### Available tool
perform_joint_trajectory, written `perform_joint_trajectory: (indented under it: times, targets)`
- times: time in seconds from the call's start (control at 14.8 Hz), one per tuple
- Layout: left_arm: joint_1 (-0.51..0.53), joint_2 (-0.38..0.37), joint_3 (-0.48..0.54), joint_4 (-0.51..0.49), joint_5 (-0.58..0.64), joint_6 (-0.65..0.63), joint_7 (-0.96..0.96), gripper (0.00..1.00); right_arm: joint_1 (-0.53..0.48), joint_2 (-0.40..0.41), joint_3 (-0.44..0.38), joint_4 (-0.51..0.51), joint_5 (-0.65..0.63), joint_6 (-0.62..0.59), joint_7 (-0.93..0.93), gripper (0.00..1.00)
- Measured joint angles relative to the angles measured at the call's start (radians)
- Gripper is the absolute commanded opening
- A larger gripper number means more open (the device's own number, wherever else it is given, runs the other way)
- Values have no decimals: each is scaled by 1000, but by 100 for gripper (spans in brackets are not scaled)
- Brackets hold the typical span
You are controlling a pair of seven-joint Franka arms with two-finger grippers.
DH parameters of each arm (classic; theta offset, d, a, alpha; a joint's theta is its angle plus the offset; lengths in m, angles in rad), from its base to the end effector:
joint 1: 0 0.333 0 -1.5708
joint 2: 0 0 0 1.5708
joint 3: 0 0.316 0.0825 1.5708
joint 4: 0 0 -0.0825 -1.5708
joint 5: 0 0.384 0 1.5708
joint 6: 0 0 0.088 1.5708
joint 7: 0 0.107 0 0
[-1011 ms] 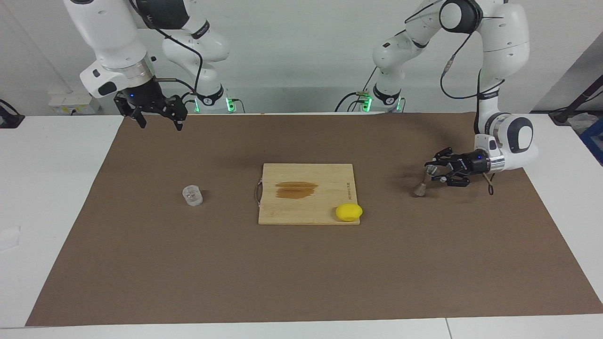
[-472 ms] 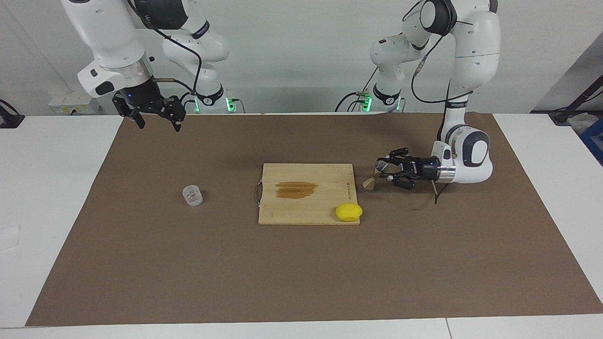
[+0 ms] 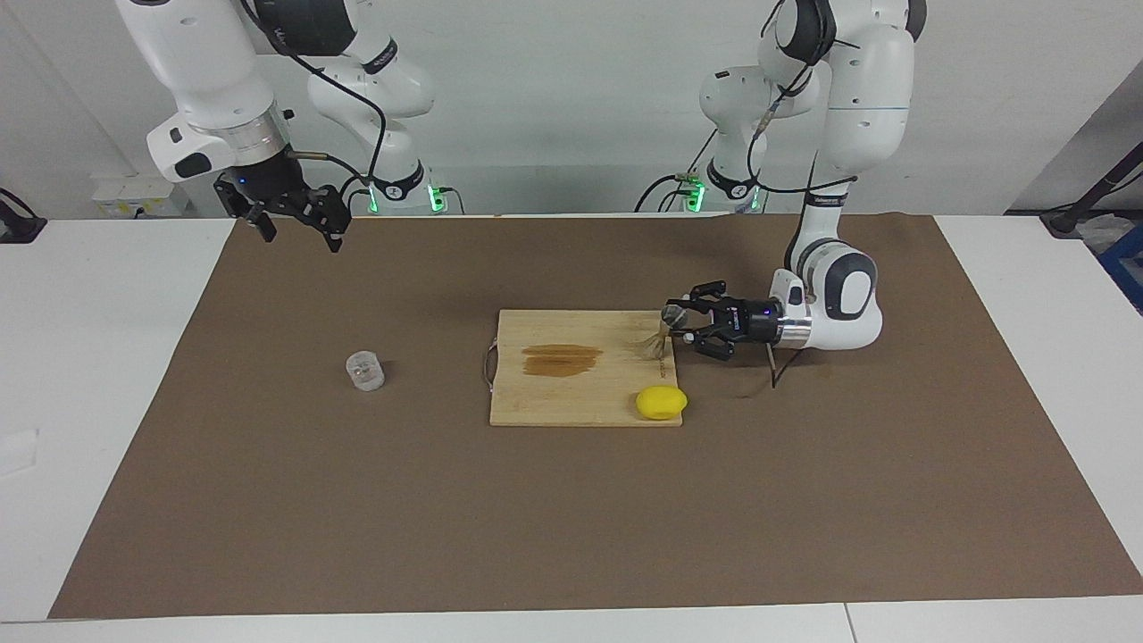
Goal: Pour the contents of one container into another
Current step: 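Carry the dark cup onto the board while the right gripper reaches out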
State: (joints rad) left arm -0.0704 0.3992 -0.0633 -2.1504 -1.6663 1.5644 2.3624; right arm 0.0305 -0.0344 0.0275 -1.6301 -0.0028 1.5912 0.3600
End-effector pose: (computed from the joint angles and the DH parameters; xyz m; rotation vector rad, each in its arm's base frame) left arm 0.5204 -0.1773 0.2558 1.1935 -1.0399 1.0600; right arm 0.5441 0.0316 0.6172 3.1013 -0.4718 -0.0057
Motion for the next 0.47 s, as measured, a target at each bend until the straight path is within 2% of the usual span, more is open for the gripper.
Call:
perform_joint_trajectory:
  times: [0.27, 0.47]
  targets:
    - [-139, -22, -1, -18, -165, 126, 0, 30, -30, 1, -2, -3, 45, 8, 81, 98]
    - [-256, -37, -1, -20, -290, 237, 1, 30, -33, 4, -2, -11, 58, 8, 271, 97]
